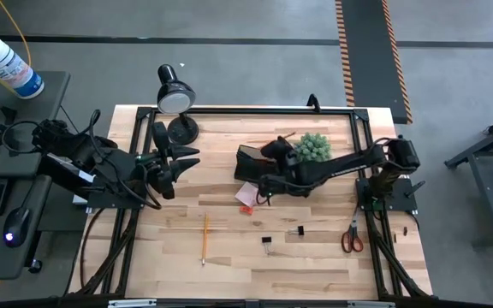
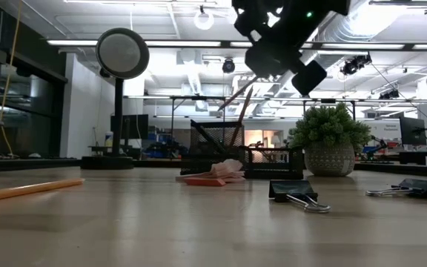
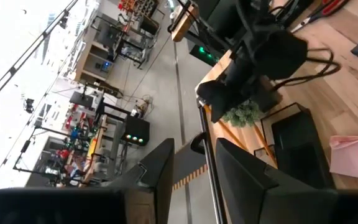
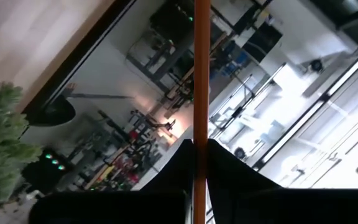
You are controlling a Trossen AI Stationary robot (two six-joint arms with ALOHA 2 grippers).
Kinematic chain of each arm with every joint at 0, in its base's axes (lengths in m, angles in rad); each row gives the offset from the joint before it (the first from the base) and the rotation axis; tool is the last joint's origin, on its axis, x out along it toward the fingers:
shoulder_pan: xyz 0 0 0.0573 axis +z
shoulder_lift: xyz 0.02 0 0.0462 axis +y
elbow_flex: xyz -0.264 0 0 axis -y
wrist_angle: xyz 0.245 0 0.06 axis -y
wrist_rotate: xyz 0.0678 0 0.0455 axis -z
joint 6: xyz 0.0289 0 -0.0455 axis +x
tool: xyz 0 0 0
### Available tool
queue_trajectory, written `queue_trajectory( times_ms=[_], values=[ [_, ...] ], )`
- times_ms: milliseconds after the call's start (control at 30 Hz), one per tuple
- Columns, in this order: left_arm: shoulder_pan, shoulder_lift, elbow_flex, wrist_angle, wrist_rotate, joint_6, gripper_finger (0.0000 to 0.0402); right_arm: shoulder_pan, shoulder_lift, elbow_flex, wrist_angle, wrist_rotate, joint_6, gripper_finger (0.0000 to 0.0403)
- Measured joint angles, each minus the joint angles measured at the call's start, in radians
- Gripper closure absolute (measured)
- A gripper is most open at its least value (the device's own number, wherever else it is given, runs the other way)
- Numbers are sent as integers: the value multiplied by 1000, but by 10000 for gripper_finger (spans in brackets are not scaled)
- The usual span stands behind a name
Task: Pick and place office supplies into organizer
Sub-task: Put the right orange pencil into the black desk organizer
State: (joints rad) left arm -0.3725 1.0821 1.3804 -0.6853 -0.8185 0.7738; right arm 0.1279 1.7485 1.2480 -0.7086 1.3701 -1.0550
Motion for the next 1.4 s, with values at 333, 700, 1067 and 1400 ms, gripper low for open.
queue_trajectory(
  times_ms=[333,700,1067,1400],
  values=[
    [0,0,0,4,0,4,296,50,-4,2,-59,-35,-32,389],
    [0,0,0,4,0,5,296,7,1,24,-65,-63,-63,389],
    [-1,0,0,-12,19,-15,296,-5,98,282,-190,-102,-39,389],
    [-1,0,0,-137,33,-76,296,-12,210,357,-302,-120,-18,390]
  ],
)
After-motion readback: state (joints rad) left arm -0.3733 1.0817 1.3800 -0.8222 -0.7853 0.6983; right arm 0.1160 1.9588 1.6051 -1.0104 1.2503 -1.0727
